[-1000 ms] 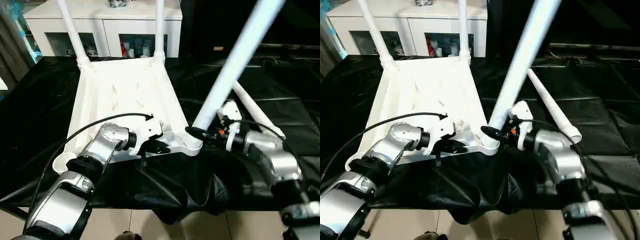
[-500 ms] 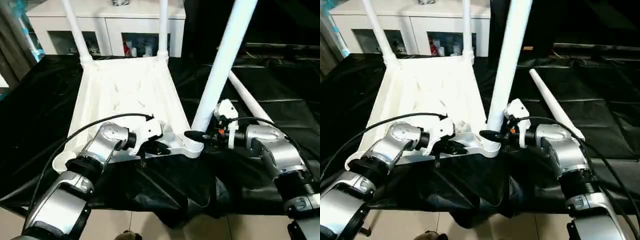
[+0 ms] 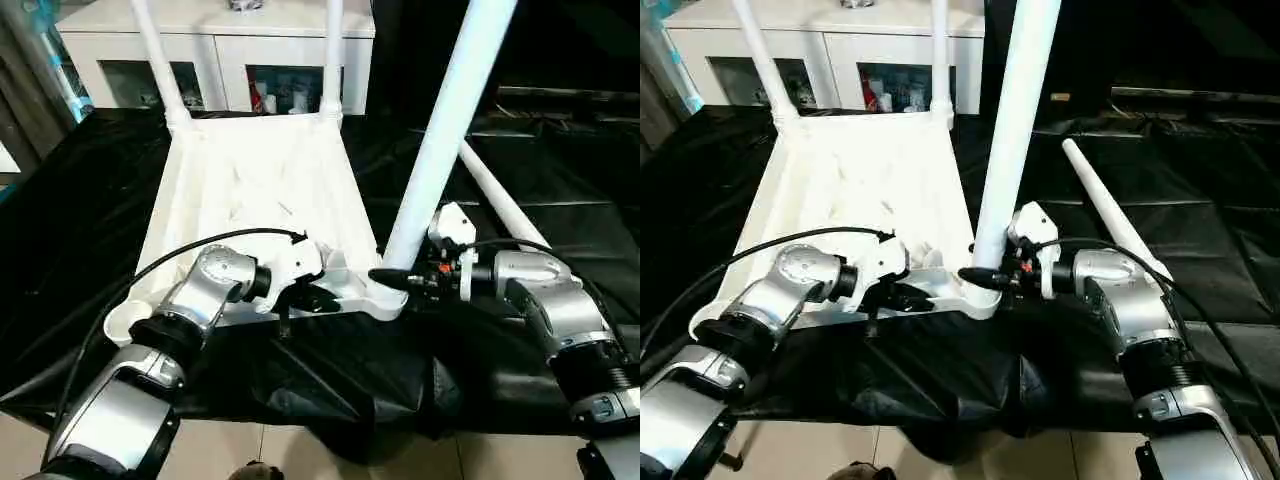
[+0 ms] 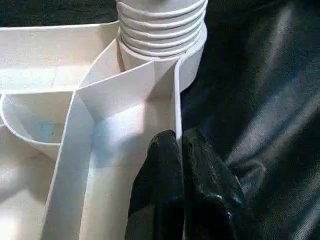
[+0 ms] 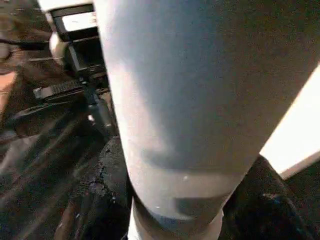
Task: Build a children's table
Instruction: Insert table leg to table base
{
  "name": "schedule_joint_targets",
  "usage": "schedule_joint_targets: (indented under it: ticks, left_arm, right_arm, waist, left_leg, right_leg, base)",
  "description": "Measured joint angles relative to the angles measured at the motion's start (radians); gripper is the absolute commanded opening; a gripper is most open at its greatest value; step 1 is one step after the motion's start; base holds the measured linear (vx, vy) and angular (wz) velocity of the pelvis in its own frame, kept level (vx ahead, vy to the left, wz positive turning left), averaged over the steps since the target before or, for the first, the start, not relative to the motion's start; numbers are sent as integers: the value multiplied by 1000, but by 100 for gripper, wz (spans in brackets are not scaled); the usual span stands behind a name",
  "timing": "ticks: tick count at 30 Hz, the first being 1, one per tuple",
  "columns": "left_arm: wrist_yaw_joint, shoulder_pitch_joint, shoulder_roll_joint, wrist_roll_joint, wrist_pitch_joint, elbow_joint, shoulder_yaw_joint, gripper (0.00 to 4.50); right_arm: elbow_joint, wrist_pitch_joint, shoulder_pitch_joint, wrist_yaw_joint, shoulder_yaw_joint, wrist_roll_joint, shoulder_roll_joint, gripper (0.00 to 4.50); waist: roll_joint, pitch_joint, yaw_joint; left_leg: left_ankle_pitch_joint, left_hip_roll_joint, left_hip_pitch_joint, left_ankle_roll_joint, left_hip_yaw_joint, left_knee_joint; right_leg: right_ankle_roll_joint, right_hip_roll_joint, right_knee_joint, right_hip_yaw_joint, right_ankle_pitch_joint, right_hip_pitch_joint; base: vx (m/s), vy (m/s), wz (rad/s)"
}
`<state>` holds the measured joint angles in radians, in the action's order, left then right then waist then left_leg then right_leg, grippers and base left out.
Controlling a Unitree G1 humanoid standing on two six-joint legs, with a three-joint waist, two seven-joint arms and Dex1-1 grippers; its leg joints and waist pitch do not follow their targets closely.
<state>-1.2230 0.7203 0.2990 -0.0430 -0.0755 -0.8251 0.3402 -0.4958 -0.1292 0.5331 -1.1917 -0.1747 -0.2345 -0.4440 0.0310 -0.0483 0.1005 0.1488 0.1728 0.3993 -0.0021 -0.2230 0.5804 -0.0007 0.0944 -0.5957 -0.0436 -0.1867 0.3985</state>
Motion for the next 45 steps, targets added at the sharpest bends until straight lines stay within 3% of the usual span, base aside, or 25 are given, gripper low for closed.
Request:
schedule_joint_targets:
  ticks: [9,15,18,27,35,40,45]
  left_arm:
    - [-57,-8,17,3,1,17,2,0]
    - [-13,-8,22,-4,3,4,-2,0]
    - [-12,-8,19,-4,3,3,-2,0]
    - [-27,-8,14,-3,2,4,-2,0]
    - [-28,-8,14,-3,1,-3,-2,0]
    - [-28,-8,26,-4,1,-9,-2,0]
    - [-23,-8,31,-8,2,-9,-2,0]
  right_arm:
    - [-18,8,0,-62,0,-21,0,188]
    - [-105,-21,34,8,39,-35,50,188]
    - [-105,-25,11,15,58,-55,54,188]
    - [-17,-26,-63,31,73,-74,47,188]
    - [20,-12,-85,65,58,-64,47,188]
    - [-20,2,-48,68,41,-39,65,188]
    - [-39,17,-25,65,25,-24,68,188]
  waist:
    - [-7,4,9]
    - [-10,6,-7]
    - [-10,5,-11]
    - [-10,6,1]
    - [-10,6,1]
    - [-10,6,-12]
    - [-10,6,-14]
  left_leg:
    - [3,0,0,-2,0,-1]
    - [3,1,-6,-3,0,0]
    - [3,1,-6,-3,-1,0]
    - [3,1,-7,-3,-1,-3]
    - [3,1,-11,-3,-1,-5]
    - [4,1,-16,-4,0,-5]
    - [4,1,-16,-4,0,-5]
  right_leg:
    - [-2,0,-1,-1,4,0]
    - [4,0,1,-1,1,-3]
    - [5,0,2,1,1,-3]
    - [-1,0,1,0,4,-3]
    - [4,0,1,0,1,-6]
    - [6,0,2,0,-1,-9]
    - [7,0,4,0,-1,-7]
  base:
    - [0,0,0]
    - [0,0,0]
    - [0,0,0]
    - [0,0,0]
    - [0,0,0]
    - [0,0,0]
    - [0,0,0]
